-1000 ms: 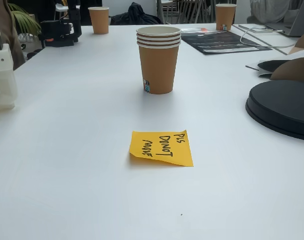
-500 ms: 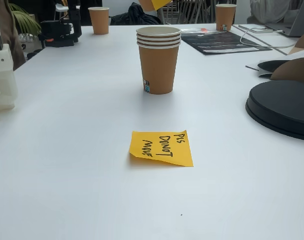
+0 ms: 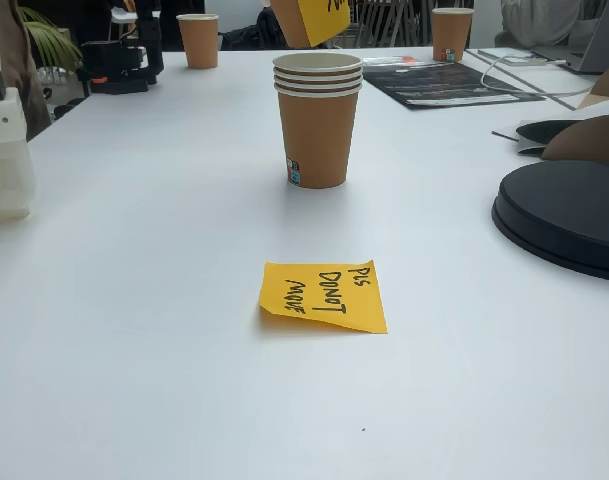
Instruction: Pickup cup and make a pile of cup.
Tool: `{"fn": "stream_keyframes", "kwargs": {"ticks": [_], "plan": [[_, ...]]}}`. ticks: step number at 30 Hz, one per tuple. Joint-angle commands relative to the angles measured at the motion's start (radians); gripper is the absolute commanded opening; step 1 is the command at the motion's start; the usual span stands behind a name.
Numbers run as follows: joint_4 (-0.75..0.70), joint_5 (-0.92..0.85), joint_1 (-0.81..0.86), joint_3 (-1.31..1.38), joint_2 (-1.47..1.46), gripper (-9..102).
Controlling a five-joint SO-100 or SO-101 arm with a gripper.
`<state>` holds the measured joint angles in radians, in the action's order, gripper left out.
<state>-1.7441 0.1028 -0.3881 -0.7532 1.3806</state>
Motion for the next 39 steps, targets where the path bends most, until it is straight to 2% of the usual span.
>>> {"fn": "stream_keyframes", "kwargs": {"ticks": [1, 39], "plan": [[-0.012, 0.006, 0.011, 0.061, 0.014, -7], [-0.018, 0.005, 0.014, 0.058, -0.071, -7]]}}
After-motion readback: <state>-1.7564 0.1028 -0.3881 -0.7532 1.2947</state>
